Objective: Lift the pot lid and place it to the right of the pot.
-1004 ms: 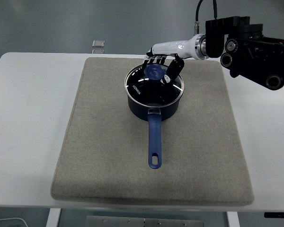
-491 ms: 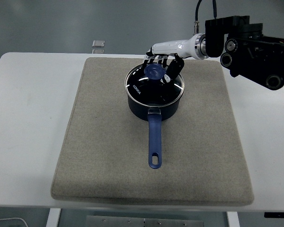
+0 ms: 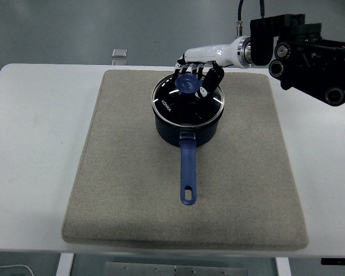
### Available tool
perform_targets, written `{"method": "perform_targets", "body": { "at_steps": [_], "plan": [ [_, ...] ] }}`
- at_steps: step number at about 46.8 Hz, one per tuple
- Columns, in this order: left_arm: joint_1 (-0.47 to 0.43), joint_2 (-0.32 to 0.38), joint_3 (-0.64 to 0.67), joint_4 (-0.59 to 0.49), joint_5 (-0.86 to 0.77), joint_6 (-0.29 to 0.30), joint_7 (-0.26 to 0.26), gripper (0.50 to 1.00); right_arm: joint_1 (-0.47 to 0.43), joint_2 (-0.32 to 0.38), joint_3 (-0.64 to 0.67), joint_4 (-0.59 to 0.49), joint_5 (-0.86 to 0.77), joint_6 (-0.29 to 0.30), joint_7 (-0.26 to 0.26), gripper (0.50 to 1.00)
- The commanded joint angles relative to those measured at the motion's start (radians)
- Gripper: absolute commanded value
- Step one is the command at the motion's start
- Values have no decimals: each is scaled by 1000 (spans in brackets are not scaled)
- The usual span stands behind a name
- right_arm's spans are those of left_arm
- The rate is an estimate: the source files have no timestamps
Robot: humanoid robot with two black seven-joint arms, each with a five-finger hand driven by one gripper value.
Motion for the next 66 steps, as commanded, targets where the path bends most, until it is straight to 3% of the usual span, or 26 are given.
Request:
{"method": "perform_targets", "body": {
  "at_steps": [1,14,66],
  "plan": [
    [0,0,1,0,0,1,0,1000,0,-4,0,0,3,2,0,615],
    [0,0,0,0,0,1,0,1000,25,-20,9,1,12,45,-3,615],
    [0,0,0,0,0,-1,0,1000,-9,-250,14,-3,104,48,-9,617]
  ]
}}
